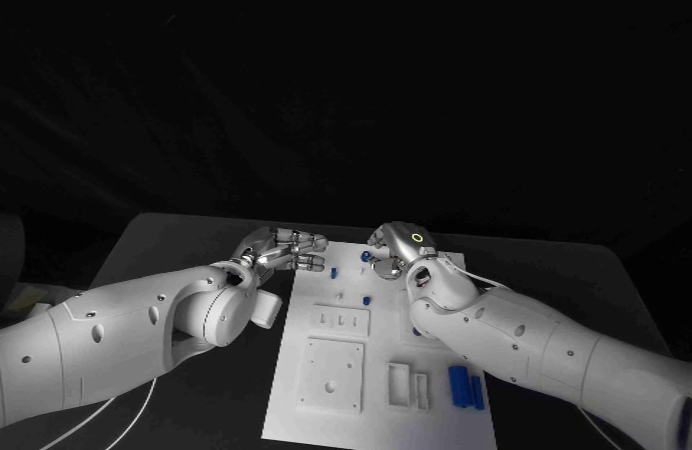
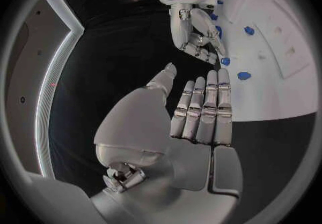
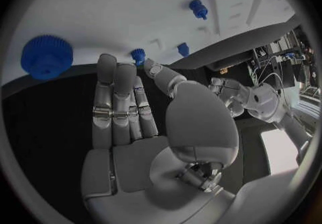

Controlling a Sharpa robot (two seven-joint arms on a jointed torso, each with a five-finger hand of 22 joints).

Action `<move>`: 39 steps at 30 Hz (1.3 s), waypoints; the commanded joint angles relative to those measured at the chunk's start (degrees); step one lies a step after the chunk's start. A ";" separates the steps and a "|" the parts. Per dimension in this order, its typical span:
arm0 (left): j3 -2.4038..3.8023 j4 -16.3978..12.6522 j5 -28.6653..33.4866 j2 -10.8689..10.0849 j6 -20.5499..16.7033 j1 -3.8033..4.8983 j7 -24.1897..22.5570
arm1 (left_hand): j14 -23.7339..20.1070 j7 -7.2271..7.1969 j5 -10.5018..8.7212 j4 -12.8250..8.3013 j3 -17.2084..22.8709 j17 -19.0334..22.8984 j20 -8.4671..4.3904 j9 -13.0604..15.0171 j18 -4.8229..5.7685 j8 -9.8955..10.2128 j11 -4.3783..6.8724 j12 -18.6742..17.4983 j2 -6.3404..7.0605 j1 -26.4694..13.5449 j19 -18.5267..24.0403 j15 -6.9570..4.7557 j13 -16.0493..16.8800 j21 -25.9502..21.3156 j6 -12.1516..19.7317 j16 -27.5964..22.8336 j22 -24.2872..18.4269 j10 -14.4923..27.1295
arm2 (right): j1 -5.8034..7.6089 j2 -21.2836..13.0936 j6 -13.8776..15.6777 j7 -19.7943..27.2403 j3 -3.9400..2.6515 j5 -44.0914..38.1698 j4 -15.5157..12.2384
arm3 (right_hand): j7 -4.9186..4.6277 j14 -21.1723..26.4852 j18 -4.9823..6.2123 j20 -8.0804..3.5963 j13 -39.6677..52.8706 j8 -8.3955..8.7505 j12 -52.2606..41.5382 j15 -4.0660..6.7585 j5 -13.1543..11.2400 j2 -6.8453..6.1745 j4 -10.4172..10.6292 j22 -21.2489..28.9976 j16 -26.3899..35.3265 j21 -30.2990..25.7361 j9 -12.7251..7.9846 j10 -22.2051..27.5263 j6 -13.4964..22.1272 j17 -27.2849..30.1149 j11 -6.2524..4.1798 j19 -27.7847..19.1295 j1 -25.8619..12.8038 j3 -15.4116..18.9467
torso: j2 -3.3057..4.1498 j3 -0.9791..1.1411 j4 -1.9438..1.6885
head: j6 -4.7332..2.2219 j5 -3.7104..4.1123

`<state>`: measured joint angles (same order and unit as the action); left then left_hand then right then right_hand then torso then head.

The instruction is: Assemble the parts on the task board

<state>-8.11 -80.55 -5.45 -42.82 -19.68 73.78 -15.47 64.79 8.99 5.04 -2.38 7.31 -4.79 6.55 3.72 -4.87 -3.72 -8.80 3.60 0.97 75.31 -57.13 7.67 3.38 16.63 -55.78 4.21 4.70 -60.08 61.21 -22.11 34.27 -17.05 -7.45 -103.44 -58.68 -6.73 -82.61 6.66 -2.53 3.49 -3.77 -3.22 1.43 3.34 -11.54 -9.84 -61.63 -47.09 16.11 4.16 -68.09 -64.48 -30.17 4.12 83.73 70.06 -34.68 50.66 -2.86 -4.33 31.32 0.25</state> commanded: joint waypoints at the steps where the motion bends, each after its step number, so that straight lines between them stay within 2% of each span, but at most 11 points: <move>1: 0.06 -0.06 -0.14 -0.24 0.52 0.10 -0.35 | -0.47 0.21 0.08 -0.26 -0.04 -0.05 0.15 0.03 -0.86 0.13 0.00 -0.08 0.04 0.27 0.17 -0.11 0.09 0.29 -0.01 0.15 -0.08 0.40 | 0.38 -2.32 0.90 -0.03 -0.89 0.84 -3.34 | 0.43 -0.28 0.70 -0.33 -0.02 0.14 -0.08 0.19 0.14 -0.59 0.13 -0.18 -0.19 -0.21 -0.06 -1.51 -0.15 -0.01 -0.28 1.22 -0.10 -0.44 | -0.23 0.22 0.60 | -0.30 -0.21; 6: 0.06 0.44 -0.81 -0.53 0.52 0.14 -0.61 | -0.43 0.19 0.07 -0.34 -0.03 -0.06 0.14 0.03 -0.86 0.12 0.02 -0.07 0.09 0.35 0.16 -0.12 0.10 0.30 -0.03 0.17 -0.07 0.34 | 0.57 -7.22 -1.49 0.12 -3.35 2.81 -8.84 | 0.61 -0.23 -0.01 -1.45 0.36 0.14 -0.06 1.42 1.39 -0.59 0.67 -0.80 -0.51 -0.11 -0.17 -7.20 0.55 -0.63 -1.89 1.47 -0.07 0.65 | -0.65 0.48 1.43 | -0.57 -0.46; 9: 0.06 0.82 -1.17 -0.60 0.56 0.15 -0.72 | -0.38 0.19 0.10 -0.39 0.00 -0.07 0.12 0.02 -0.86 0.13 0.03 -0.08 0.07 0.41 0.14 -0.14 0.10 0.33 -0.03 0.20 -0.07 0.31 | 0.61 -9.49 -3.73 0.56 -4.28 4.01 -10.71 | 0.70 -0.33 -0.74 -2.11 1.40 0.18 -0.77 2.19 2.03 -0.64 0.64 -0.87 -0.35 -0.28 -0.29 -11.67 1.30 -0.83 -3.21 1.58 0.33 2.50 | -0.85 0.65 1.83 | -0.70 -0.50; 12: 0.06 1.14 -1.36 -0.63 0.68 0.15 -0.80 | -0.38 0.19 0.10 -0.39 0.00 -0.07 0.12 0.02 -0.86 0.13 0.03 -0.08 0.07 0.41 0.14 -0.14 0.10 0.33 -0.03 0.20 -0.07 0.31 | 0.64 -11.43 -6.58 1.29 -4.95 5.11 -11.69 | 0.97 -0.86 -2.81 -3.98 13.41 0.16 -3.24 3.69 3.41 -0.66 0.77 -0.87 -0.30 -0.52 -0.32 -17.67 3.14 -1.72 -5.23 2.23 1.36 9.55 | -0.93 0.69 2.05 | -0.75 -0.51; 13: 0.06 1.27 -1.42 -0.64 0.76 0.15 -0.84 | -0.38 0.19 0.10 -0.39 0.00 -0.07 0.12 0.02 -0.86 0.13 0.03 -0.08 0.07 0.41 0.14 -0.14 0.10 0.33 -0.03 0.20 -0.07 0.31 | 0.64 -12.20 -8.22 1.71 -5.19 5.72 -11.64 | 1.17 -0.56 -2.91 -4.12 19.18 0.17 -4.65 3.95 4.30 -0.43 0.87 -1.03 -0.24 -0.46 -0.30 -16.08 3.23 -2.08 -4.81 2.08 1.36 11.02 | -0.98 0.78 2.16 | -0.76 -0.59; 14: 0.06 1.32 -1.45 -0.65 0.80 0.15 -0.85 | -0.38 0.19 0.10 -0.39 0.00 -0.07 0.12 0.02 -0.86 0.13 0.03 -0.08 0.07 0.41 0.14 -0.14 0.10 0.33 -0.03 0.20 -0.07 0.31 | 0.64 -12.49 -9.02 1.92 -5.27 6.08 -11.46 | 1.23 -0.92 -2.98 -4.23 24.99 -0.04 -9.19 4.08 4.63 -0.36 0.80 -1.89 -1.02 1.31 -0.22 -16.03 3.34 -2.85 -5.27 2.40 1.78 12.41 | -0.99 0.82 2.21 | -0.76 -0.65; 15: 0.05 1.37 -1.46 -0.65 0.85 0.15 -0.87 | -0.38 0.19 0.10 -0.39 0.00 -0.07 0.12 0.02 -0.86 0.13 0.03 -0.08 0.07 0.41 0.14 -0.14 0.10 0.33 -0.03 0.20 -0.07 0.31 | 0.64 -12.74 -9.78 2.15 -5.34 6.43 -11.20 | 0.96 0.16 -3.21 -4.21 41.04 -1.21 -21.20 3.84 4.54 1.89 1.07 -3.71 -3.29 4.11 0.06 -8.40 2.95 -5.79 -5.49 2.27 3.06 14.06 | -0.99 0.92 2.27 | -0.77 -0.72; 17: 0.05 1.48 -1.49 -0.64 0.96 0.15 -0.90 | -0.38 0.19 0.10 -0.39 0.00 -0.07 0.12 0.02 -0.86 0.13 0.03 -0.08 0.07 0.41 0.14 -0.14 0.10 0.33 -0.03 0.20 -0.07 0.31 | 0.63 -13.13 -11.57 2.71 -5.47 7.20 -10.31 | 0.95 0.38 -2.85 -3.78 50.33 0.18 -28.60 3.46 6.25 0.88 1.02 -6.04 -4.50 7.85 -0.18 -5.58 4.80 -8.48 -5.15 2.29 2.12 14.91 | -1.02 1.08 2.31 | -0.65 -0.73; 21: 0.05 1.62 -1.52 -0.62 1.13 0.15 -0.93 | -0.38 0.19 0.10 -0.39 0.00 -0.07 0.12 0.02 -0.86 0.13 0.03 -0.08 0.07 0.41 0.14 -0.14 0.10 0.33 -0.03 0.20 -0.07 0.31 | 0.49 -13.08 -14.28 3.77 -5.58 8.44 -8.14 | 0.54 0.88 -2.37 -2.86 63.47 0.13 -44.30 2.66 7.61 1.21 1.56 -10.42 -9.00 13.88 -0.10 -5.94 5.98 -18.46 -4.44 2.37 1.53 16.99 | -0.99 0.92 2.18 | -0.62 -0.58; 26: 0.05 1.83 -1.53 -0.40 1.36 0.14 -0.95 | -0.37 0.18 0.09 -0.43 -0.01 -0.07 0.11 0.02 -0.85 0.13 0.05 -0.08 0.05 0.39 0.15 -0.15 0.09 0.34 0.00 0.20 -0.07 0.31 | 0.15 -11.73 -16.39 4.78 -5.63 9.24 -4.98 | 0.29 -0.18 -2.13 -2.32 69.29 0.12 -53.03 2.13 8.36 1.52 2.12 -14.63 -12.80 18.77 -0.07 -7.71 6.68 -28.25 -4.02 2.58 1.34 18.01 | -0.91 0.84 1.95 | -0.58 -0.39; 39: 0.04 2.30 -1.54 0.11 1.80 0.12 -0.94 | -0.37 0.17 0.08 -0.49 -0.03 -0.07 0.10 0.02 -0.82 0.14 0.07 -0.09 0.04 0.36 0.17 -0.16 0.09 0.35 0.03 0.20 -0.07 0.31 | -0.55 -7.92 -17.01 6.12 -5.64 10.21 0.81 | 0.14 -0.70 -1.98 -2.17 71.20 0.13 -56.24 2.02 9.22 1.92 2.81 -17.27 -13.63 20.38 -0.07 -8.42 7.37 -31.73 -3.86 2.88 1.24 18.67 | -0.65 0.95 1.49 | -0.16 -0.10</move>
<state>-8.13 -78.20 -6.68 -42.88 -19.06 73.83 -15.68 64.79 8.99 5.04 -2.54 7.15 -4.79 6.55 3.72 -4.87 -3.72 -8.80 3.60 0.97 75.31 -57.13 7.67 3.38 16.63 -55.78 4.21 4.72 -60.08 60.71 -30.26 18.76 -12.24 -13.07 -93.83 -58.15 -6.66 -82.91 4.36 -5.00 74.65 -3.77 -59.28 3.57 12.21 -9.73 -7.21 -74.95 -60.55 36.20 4.05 -76.08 -57.38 -61.87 0.30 84.14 71.56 -16.27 49.96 -1.96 -2.77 31.04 0.16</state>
